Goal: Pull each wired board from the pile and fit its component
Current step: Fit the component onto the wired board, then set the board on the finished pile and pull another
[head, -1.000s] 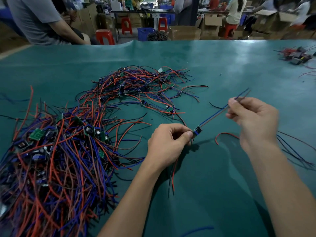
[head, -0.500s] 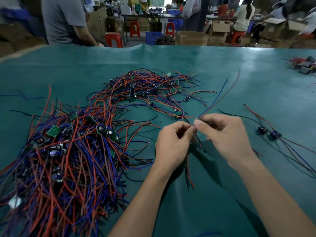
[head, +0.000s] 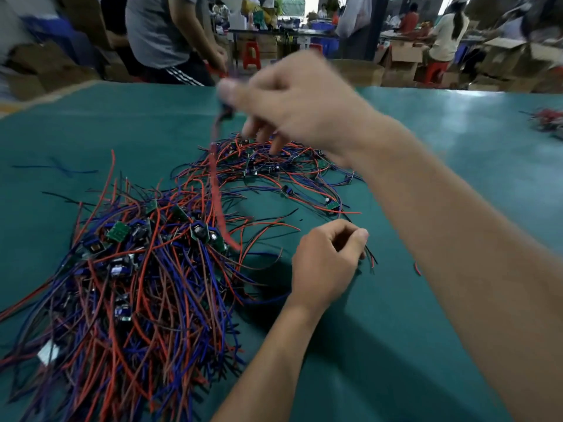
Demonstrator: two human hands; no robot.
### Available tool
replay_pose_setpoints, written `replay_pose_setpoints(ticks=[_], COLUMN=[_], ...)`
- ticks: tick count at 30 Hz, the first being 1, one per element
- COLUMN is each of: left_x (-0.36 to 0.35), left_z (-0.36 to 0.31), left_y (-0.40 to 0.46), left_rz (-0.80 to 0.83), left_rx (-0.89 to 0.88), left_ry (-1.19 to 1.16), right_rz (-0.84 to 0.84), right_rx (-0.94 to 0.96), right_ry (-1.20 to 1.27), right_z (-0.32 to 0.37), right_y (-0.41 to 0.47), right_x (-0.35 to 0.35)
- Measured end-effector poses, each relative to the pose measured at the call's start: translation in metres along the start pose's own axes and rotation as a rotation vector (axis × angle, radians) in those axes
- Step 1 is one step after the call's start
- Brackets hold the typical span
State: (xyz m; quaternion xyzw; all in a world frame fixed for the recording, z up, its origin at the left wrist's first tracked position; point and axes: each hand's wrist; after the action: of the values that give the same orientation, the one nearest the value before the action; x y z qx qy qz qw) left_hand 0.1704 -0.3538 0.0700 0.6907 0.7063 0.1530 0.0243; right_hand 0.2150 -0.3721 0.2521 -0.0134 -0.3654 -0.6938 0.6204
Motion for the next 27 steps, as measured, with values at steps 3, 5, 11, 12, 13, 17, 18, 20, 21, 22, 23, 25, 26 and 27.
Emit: replay_pose_setpoints(ticks=[3, 5, 11, 12, 13, 17, 18, 20, 21, 22, 23, 25, 26, 27], left_x=[0.001, 0.000, 0.000, 0.000, 0.000, 0.000, 0.000, 0.000, 0.000, 0.000, 0.000, -0.001, -0.001, 0.000], left_z=[0.000, 0.000, 0.003, 0.002, 0.003, 0.005, 0.004, 0.003, 0.003, 0.004, 0.004, 0.004, 0.004, 0.003], left_y=[0.001, 0.002, 0.006, 0.005, 0.006, 0.006, 0.006, 0.006, 0.006, 0.007, 0.007, 0.007, 0.006, 0.006], left_rz=[-0.067, -0.123, -0.191, -0.187, -0.187, -0.190, -0.190, -0.186, -0.185, -0.184, -0.184, -0.185, -0.186, -0.186], left_rx=[0.041, 0.058, 0.037, 0.045, 0.050, 0.051, 0.055, 0.060, 0.062, 0.062, 0.061, 0.059, 0.062, 0.067], left_ry=[-0.034, -0.043, 0.004, 0.002, 0.001, 0.022, 0.023, 0.024, 0.027, 0.032, 0.036, 0.032, 0.024, 0.017], right_rz=[0.200, 0.263, 0.333, 0.321, 0.310, 0.088, 0.020, -0.035, -0.023, -0.007, -0.003, -0.052, -0.102, -0.164], right_rx=[-0.031, -0.048, -0.228, -0.228, -0.228, -0.200, -0.189, -0.193, -0.207, -0.219, -0.225, -0.234, -0.237, -0.246], right_ry=[-0.502, -0.806, -0.911, -0.899, -0.882, -0.746, -0.719, -0.717, -0.732, -0.742, -0.740, -0.708, -0.684, -0.643], right_z=[-0.038, -0.077, -0.146, -0.149, -0.151, -0.157, -0.158, -0.161, -0.163, -0.166, -0.169, -0.172, -0.173, -0.173], right_y=[0.022, 0.018, -0.018, -0.021, -0.024, -0.035, -0.038, -0.044, -0.048, -0.052, -0.056, -0.062, -0.064, -0.067], right_x=[-0.017, -0.010, 0.025, 0.030, 0.034, 0.056, 0.063, 0.074, 0.076, 0.076, 0.076, 0.076, 0.078, 0.081])
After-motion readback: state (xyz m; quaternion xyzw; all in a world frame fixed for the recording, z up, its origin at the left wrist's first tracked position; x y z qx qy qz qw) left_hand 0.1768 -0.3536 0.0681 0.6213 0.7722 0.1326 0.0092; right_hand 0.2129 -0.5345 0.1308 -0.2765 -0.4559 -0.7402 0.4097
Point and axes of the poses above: each hand's wrist, its own y-axis towards the middle knuckle, its own x-axis out of the back of the hand, z = x × y, and after that the axes turned 13 degrees about -z, right-handed
